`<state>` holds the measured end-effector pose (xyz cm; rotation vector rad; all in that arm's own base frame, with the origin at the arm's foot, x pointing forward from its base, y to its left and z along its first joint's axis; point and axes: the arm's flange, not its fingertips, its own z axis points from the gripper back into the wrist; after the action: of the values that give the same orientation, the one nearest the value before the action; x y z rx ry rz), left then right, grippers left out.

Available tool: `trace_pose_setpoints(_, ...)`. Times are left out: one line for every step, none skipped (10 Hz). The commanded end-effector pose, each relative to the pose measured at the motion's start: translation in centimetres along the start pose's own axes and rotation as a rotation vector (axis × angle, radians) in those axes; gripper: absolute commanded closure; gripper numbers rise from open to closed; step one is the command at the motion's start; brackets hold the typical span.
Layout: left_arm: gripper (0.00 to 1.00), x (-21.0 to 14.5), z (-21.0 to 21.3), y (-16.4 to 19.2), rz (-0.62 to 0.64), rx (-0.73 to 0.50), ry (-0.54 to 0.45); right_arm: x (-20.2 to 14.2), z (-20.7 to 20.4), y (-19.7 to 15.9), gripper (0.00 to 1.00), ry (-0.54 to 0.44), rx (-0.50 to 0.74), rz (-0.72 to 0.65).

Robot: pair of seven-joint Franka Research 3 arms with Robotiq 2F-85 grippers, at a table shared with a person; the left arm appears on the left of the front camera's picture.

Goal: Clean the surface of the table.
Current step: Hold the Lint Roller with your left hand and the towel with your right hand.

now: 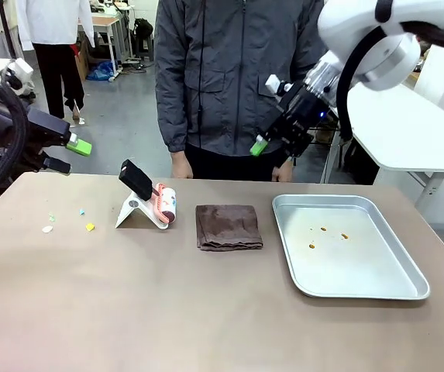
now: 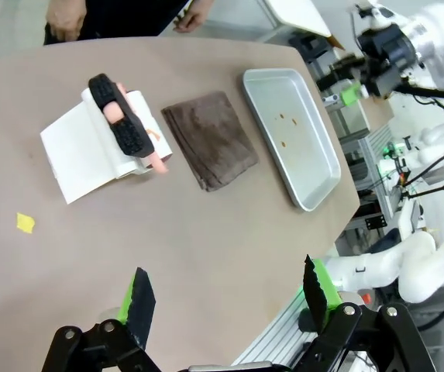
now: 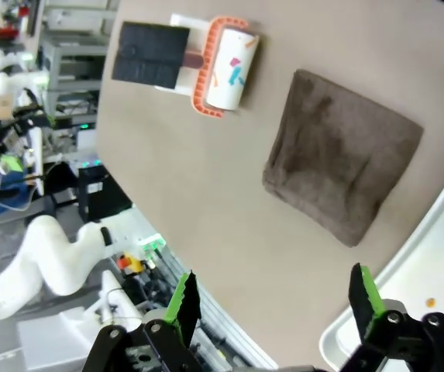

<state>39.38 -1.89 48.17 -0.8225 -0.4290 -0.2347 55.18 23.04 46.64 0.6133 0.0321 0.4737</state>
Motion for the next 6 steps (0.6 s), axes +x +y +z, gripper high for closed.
trace_pose_setpoints(0.0,2.5,-1.3,1.0,0.069,0.033,0.039,-3.9,-2.9,1.0,0.0,-0.048,-0.173,-0.036)
trace_pose_setpoints(0.0,3.7,-2.0,1.9,0.099,0.039,0.049,-4.8,-3.7,0.7,0.0,-0.078,-0.167,-0.035)
trace_pose_setpoints(0.0,5.1,-2.7,2.7,0.135,0.04,0.041,-5.3,-4.1,0.4,0.0,-0.139,-0.194,-0.058)
trace_pose_setpoints(0.0,6.4,-3.5,3.4,0.155,0.052,0.044,-5.6,-4.6,0.6,0.0,-0.207,-0.199,-0.06)
trace_pose_setpoints(0.0,7.6,-4.3,4.2,0.166,0.038,0.084,-5.3,-5.4,0.7,0.0,-0.287,-0.211,-0.056)
trace_pose_setpoints(0.0,8.8,-4.9,4.9,0.164,0.033,0.111,-4.8,-6.3,1.1,0.0,-0.282,-0.185,-0.052)
